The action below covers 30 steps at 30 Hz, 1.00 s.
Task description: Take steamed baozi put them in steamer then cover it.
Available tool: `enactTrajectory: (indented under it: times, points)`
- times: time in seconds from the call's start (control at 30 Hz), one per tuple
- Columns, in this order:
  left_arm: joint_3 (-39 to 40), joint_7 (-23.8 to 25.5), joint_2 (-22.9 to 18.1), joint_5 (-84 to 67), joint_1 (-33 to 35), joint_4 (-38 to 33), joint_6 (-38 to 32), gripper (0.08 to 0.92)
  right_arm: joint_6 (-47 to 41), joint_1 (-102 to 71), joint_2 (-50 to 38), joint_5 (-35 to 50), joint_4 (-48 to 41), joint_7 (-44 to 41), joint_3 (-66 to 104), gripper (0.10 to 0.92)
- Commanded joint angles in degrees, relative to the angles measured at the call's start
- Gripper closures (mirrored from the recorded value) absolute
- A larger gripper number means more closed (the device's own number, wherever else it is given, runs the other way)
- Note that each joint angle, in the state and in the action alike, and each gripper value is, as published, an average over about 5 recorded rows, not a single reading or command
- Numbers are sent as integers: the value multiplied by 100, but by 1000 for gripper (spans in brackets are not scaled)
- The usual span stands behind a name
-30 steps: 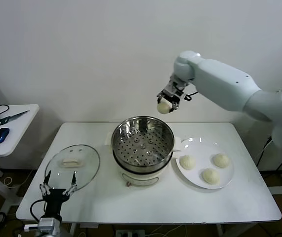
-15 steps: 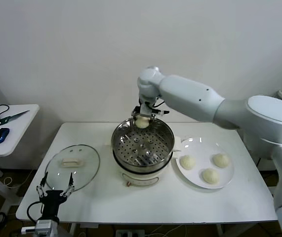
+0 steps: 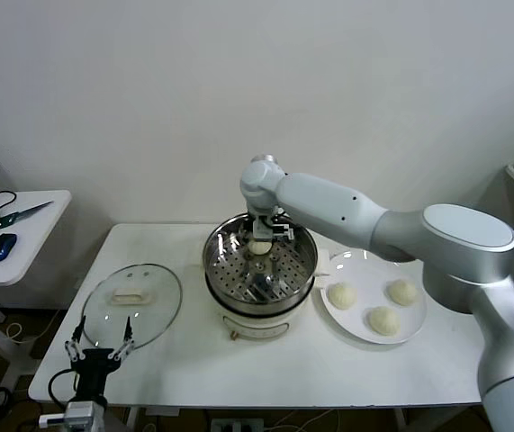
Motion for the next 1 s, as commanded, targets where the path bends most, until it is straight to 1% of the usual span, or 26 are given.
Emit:
enactTrajectory:
  times: [0.03,0.2,0.33,0.47,0.57,0.67,0.77,0.83,1.0]
  points:
    - [13,-9,-12,23,-10,5,15,177,49,-153,41,-245,-15,10,53,301]
    - [11,-6,-10,40,-5,6,18,177,70,-73,1,-199,42,-8,133,215]
    - [6,-14,-3,39,-3,3,22,177,152,161,-104,-23,202,-84,216,204]
    - [7,-16,-3,42,-4,-23,30,177,127,574,-446,488,574,-232,191,203]
    - [7,-14,-6,52,7,-53,36,177,-104,1084,-872,1348,872,-294,-44,203]
    - [10,-13,-4,63,23,-81,37,177,-705,1702,-1414,2621,1118,-82,-620,203]
    - [18,-10,5,75,34,-103,40,177,-1725,2197,-2068,3725,1412,473,-1246,203]
    - [24,-9,8,82,35,-117,42,177,-2437,2357,-2504,4180,1663,619,-1451,203]
    - [43,-2,1,81,51,-172,52,177,-4126,2200,-3404,4842,2115,236,-1445,203]
